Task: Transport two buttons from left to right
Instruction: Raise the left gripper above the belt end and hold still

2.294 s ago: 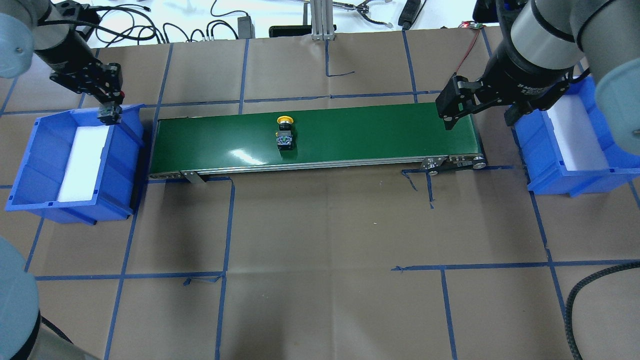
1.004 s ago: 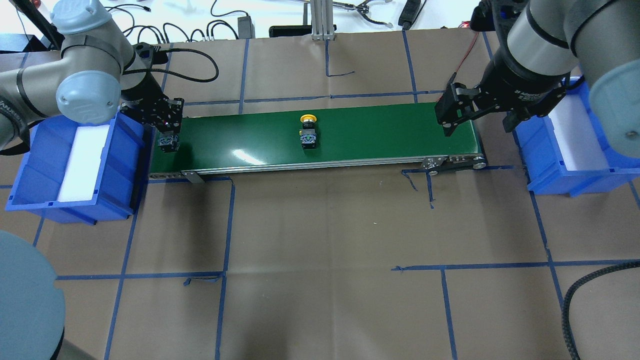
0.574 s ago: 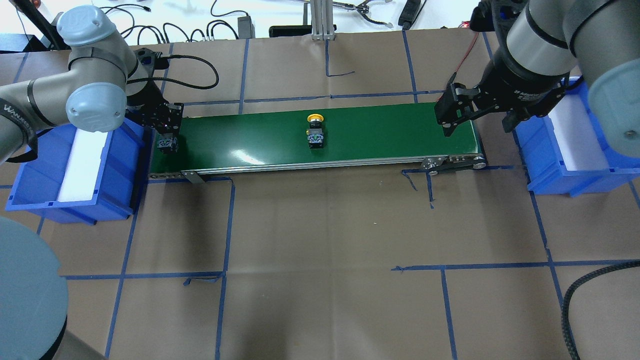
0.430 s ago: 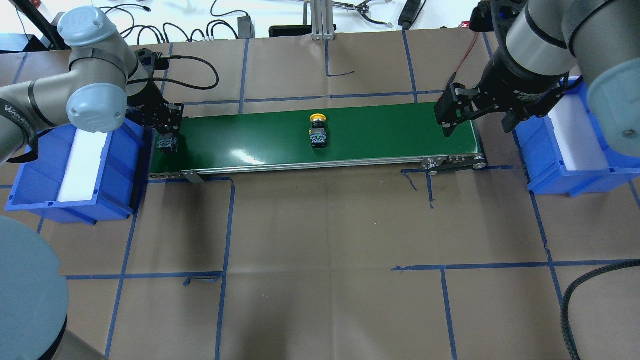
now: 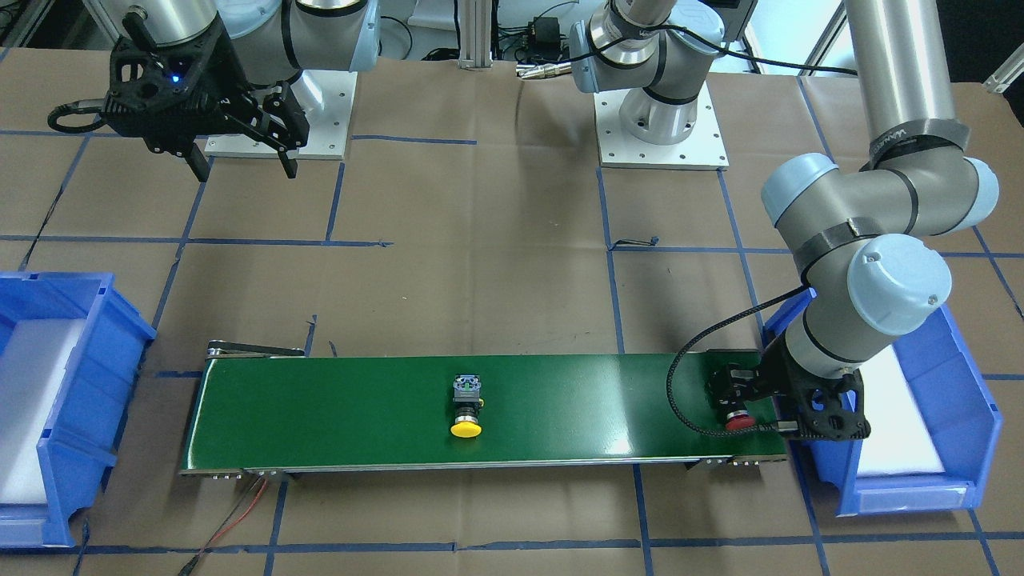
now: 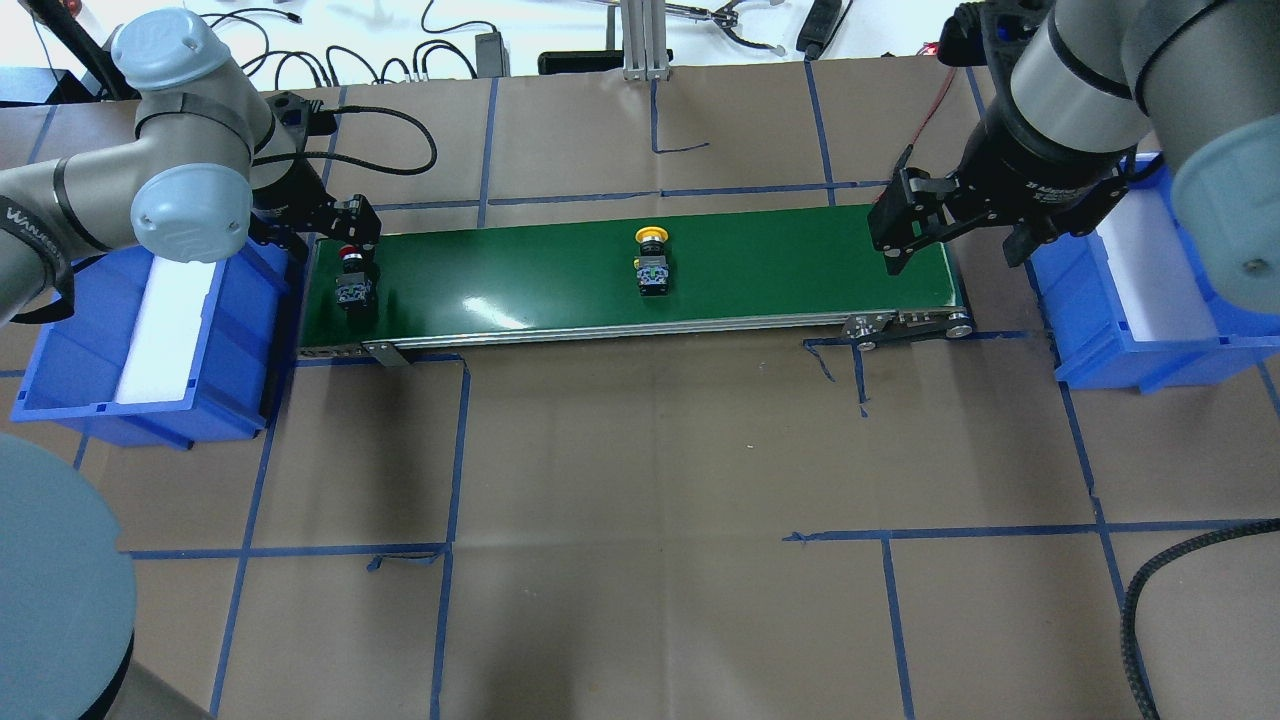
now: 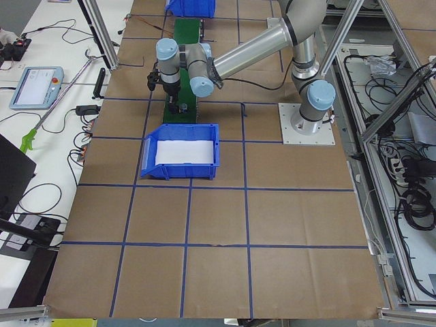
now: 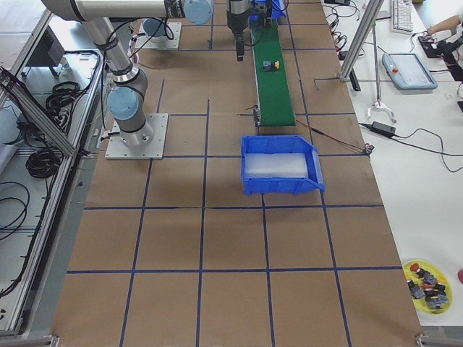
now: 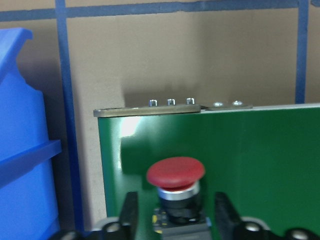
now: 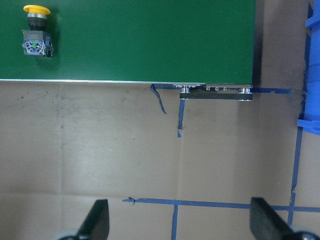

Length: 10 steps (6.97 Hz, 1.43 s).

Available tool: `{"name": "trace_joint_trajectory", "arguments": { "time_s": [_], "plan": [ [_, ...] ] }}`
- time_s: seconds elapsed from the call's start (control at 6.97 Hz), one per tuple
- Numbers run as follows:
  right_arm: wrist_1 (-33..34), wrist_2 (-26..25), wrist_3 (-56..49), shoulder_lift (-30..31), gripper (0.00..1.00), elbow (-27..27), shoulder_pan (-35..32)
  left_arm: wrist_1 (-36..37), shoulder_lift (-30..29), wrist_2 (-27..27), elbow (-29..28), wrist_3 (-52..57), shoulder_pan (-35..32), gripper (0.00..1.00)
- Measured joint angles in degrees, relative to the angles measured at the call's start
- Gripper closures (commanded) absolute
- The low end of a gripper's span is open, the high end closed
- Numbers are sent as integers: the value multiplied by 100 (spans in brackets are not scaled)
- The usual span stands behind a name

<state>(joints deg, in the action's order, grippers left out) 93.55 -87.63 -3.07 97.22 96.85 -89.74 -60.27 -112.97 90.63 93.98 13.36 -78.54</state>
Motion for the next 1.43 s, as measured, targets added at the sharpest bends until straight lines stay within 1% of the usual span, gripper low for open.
{"name": "trace_joint_trajectory", "arguments": {
  "time_s": [0.29, 0.72, 0.86, 1.15, 1.43],
  "plan": [
    [-9, 0, 1, 13, 0, 0, 0, -450, 337, -7, -115, -63, -42, 0],
    [-12, -2, 0, 24, 0, -1, 0, -1674, 1148, -30, -143, -437, -107, 0],
    [-12, -6, -1, 24, 0, -5, 0, -2009, 1404, -46, -144, -632, -225, 0],
    [-20, -11, 5, 36, 0, -3, 0, -2399, 1790, -19, -142, -966, -625, 0],
    [-32, -17, 7, 40, 0, 0, 0, -2610, 2035, -4, -113, -1066, -745, 0]
  ]
}}
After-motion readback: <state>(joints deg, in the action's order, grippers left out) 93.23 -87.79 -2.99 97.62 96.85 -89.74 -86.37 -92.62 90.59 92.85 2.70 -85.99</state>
